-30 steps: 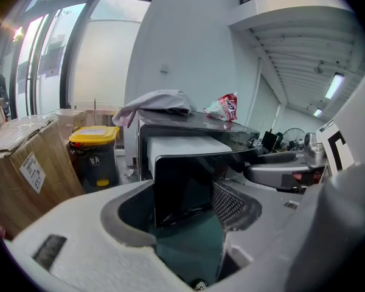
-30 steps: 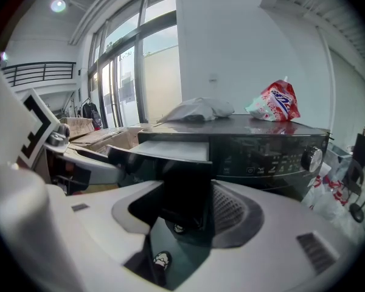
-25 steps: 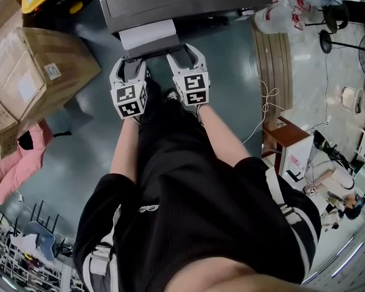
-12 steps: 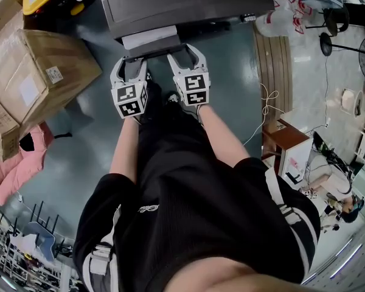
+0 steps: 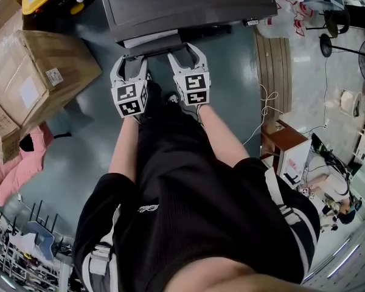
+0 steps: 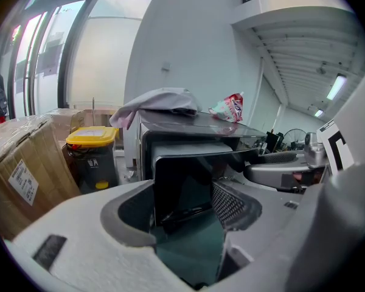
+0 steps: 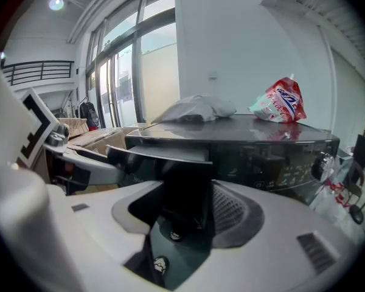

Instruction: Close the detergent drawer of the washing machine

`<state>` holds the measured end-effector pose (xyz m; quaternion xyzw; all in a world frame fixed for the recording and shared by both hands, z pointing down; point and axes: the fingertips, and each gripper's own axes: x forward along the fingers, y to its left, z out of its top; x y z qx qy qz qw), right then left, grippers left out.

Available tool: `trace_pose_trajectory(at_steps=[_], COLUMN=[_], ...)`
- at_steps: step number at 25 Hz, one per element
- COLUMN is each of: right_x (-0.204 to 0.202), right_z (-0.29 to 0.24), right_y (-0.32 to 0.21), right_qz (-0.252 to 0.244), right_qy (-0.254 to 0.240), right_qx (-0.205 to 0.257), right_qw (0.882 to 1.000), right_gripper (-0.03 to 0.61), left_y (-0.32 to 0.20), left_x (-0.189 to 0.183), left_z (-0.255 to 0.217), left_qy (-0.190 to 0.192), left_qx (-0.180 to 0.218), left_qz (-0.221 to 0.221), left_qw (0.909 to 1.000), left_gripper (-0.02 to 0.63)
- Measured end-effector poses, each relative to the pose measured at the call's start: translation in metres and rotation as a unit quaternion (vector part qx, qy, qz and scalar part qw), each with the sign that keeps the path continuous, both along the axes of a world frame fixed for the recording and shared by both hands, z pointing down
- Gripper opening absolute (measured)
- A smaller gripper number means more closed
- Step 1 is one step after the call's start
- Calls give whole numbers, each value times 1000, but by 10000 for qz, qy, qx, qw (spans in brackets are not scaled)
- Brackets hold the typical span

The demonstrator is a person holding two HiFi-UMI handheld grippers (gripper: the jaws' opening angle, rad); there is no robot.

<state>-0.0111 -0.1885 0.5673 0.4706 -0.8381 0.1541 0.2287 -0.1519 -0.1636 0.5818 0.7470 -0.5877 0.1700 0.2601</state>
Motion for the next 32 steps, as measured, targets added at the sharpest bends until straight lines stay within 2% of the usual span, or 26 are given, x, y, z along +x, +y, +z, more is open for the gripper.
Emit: trace_pose_trajectory(at_steps=[32], right_x=[-10], right_z=[-3], right_y=[-27], right_qz=[38], right_qy=[15], right_qx=[23], right_qw=[10000], right_gripper=[232], left_y=[-27], left_x=[-10], left_z=[-1], left_qy=[2], left_qx=[-2], left_qz=[-6], left_qw=[10000], left_gripper=[291])
